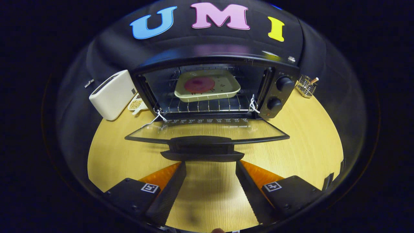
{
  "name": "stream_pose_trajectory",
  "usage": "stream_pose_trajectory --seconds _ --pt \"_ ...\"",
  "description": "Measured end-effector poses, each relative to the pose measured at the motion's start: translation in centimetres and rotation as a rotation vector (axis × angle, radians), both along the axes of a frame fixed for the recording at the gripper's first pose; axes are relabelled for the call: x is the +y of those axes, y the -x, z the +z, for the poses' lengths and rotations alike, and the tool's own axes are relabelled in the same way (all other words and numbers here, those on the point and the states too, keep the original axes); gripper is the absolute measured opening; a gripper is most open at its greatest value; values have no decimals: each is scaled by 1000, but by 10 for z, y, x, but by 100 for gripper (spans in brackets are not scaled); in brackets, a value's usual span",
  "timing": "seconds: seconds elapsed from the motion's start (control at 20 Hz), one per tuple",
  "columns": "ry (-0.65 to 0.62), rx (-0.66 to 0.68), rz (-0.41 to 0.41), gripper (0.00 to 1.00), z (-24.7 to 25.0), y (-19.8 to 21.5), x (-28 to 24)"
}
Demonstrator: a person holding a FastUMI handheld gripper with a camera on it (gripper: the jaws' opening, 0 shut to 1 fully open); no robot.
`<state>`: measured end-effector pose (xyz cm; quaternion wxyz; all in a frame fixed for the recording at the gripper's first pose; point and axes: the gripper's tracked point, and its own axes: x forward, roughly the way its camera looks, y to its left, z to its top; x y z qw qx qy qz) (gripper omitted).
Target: Open the toaster oven, put the food inside, and close the toaster oven door.
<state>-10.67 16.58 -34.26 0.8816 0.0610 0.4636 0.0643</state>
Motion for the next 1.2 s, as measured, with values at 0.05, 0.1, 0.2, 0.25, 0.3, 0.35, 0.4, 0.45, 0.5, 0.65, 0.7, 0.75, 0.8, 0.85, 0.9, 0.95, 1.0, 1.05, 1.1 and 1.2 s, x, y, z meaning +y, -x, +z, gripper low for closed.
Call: stream_pose_trajectory --seconds 0.05,0.1,0.2,0.25,0.3,0.35,0.4,0.45,0.5,0.65,0.7,0.75,0.8,0.85,0.9,0.95,1.0,1.05,1.1,1.2 --pt "-3 -20 -12 100 5 -5 -4" --pt "-12 -36 -28 100 9 -10 -7" --pt "-32 -50 -54 100 19 -17 -12" --pt "-36 -55 -64 100 22 -20 -17" --pt "-37 -62 -72 100 25 -23 -20" --pt "-39 -66 -75 100 27 -26 -22" --pt "-42 -72 -77 100 30 -28 -23" --pt "-46 -83 -79 100 32 -31 -23" --pt "-47 -97 -79 100 36 -35 -22" --pt "-48 -151 -61 100 53 -45 -26" --pt "-47 -171 -53 100 59 -47 -27" --pt "-42 -195 -43 100 67 -49 -30" --pt "-33 -225 -32 100 75 -50 -33" --pt "-22 -260 -20 100 87 -53 -37" --pt "-10 -302 -13 100 99 -56 -42" --pt "0 -344 -6 100 113 -58 -48" --pt "7 -384 -3 100 127 -60 -54" --pt "9 -416 -3 100 141 -62 -61" --pt "4 -442 -8 100 154 -65 -67" --pt "-13 -489 -37 100 181 -69 -83"
